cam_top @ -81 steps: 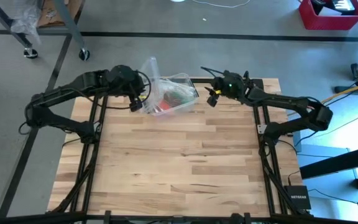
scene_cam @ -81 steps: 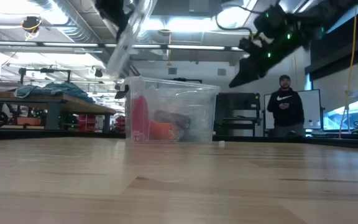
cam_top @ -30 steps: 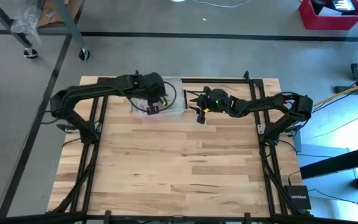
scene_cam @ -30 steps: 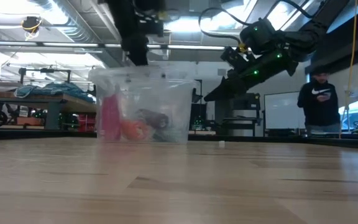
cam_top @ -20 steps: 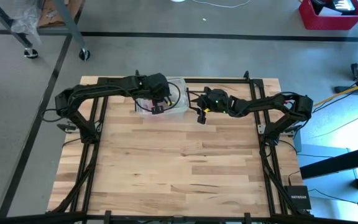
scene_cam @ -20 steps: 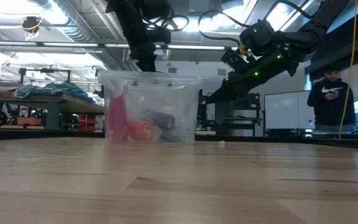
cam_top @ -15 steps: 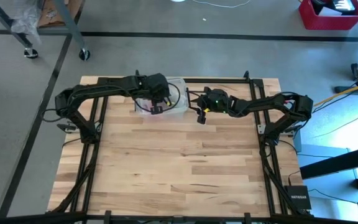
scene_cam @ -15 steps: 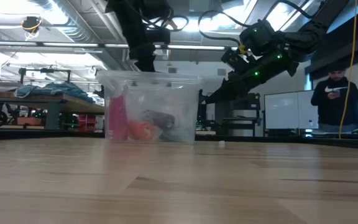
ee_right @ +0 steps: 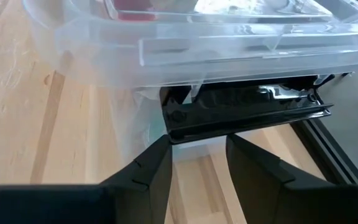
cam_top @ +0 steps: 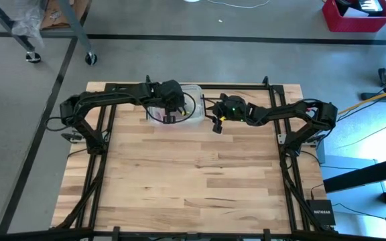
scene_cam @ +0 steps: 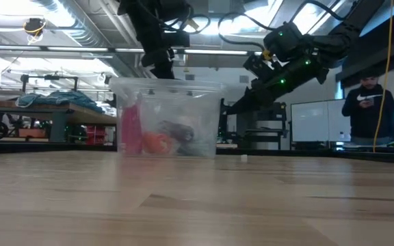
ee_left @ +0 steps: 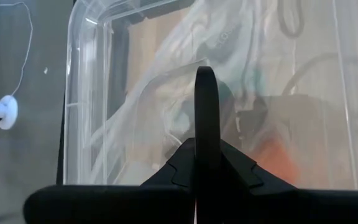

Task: Roll bandage
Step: Close the transparent bin

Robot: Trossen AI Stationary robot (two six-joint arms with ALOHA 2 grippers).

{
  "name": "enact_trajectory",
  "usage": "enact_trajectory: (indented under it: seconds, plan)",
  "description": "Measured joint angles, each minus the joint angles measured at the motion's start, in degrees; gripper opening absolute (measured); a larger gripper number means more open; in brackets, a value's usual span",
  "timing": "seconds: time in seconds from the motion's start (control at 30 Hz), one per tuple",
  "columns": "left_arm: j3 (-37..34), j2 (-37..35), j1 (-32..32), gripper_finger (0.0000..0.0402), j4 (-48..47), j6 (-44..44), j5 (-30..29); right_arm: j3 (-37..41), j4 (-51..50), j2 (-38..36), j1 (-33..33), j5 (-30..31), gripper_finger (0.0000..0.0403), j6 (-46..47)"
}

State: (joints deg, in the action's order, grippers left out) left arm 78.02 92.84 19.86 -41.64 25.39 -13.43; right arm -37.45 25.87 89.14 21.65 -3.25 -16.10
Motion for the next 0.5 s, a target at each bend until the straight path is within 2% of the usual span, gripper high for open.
enact_trajectory:
  seconds: [0.23, 0.5]
  plan:
    - [-1.8, 0.0, 0.6, 0.0040, 2.1, 0.1, 0.3, 0.0, -0.4, 0.0, 0.0, 0.5, 0.0154, 3.5]
    - [0.9, -0.1, -0.1, 0.0143, 0.9, -2.1, 0.2, 0.0, -1.5, 0.0, 0.0, 4.8, 0.0154, 3.7]
